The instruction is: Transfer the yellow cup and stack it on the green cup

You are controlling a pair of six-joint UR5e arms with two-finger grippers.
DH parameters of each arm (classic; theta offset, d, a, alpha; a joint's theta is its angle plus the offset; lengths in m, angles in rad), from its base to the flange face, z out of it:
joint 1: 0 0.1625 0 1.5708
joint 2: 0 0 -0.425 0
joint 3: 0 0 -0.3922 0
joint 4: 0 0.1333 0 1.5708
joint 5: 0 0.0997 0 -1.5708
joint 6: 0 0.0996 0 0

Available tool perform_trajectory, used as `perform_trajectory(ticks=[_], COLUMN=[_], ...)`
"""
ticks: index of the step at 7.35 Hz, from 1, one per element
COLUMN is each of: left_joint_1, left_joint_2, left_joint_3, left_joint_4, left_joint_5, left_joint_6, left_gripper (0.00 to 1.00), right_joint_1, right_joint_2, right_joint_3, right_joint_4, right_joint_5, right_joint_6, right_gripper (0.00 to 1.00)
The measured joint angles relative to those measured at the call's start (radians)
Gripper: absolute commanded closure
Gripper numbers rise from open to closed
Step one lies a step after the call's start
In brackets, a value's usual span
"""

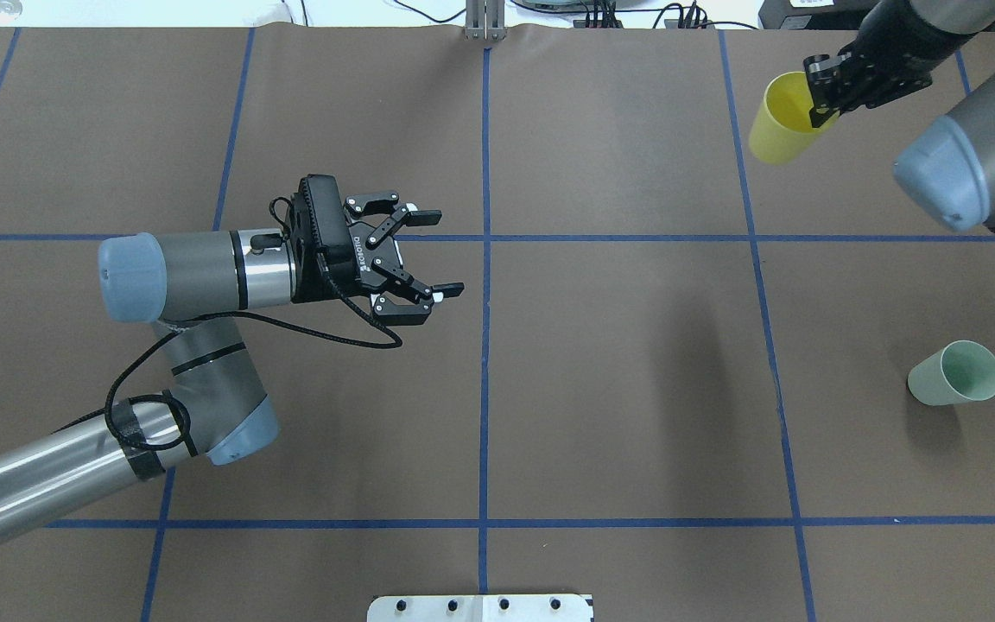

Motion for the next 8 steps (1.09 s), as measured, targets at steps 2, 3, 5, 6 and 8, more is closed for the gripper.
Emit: perform_trajectory(ticks=[2,3,5,6,8], left_joint_1=[-0.069,-0.120,-0.214,-0.256,-0.329], left_joint_2=[0.003,0.003,0.010,0.019,0.028], left_joint_3=[-0.004,-0.006,-0.007,-0.007,-0.006], left_joint_4=[0.115,0.189,0.363,0.467,0.705], left_joint_5=[0.002,0.002,0.001,0.001,-0.001], left_joint_6=[-0.001,-0.001,-0.001,0.002,0.010], left_gripper=[0.01,0.01,0.01,0.01,0.01], right_joint_1=[0.068,0.093,0.127,0.136,0.145], right_joint_2=[-0.051,-0.072,-0.117,-0.139,-0.167], right_joint_3=[-0.001,-0.001,0.003,0.005,0.010], right_joint_4=[-0.005,-0.005,-0.003,0.000,0.005], right_joint_5=[0.009,0.010,0.010,0.011,0.011], right_joint_6=[-0.115,-0.158,-0.231,-0.262,-0.289], right_gripper=[1.00,1.00,1.00,1.00,1.00])
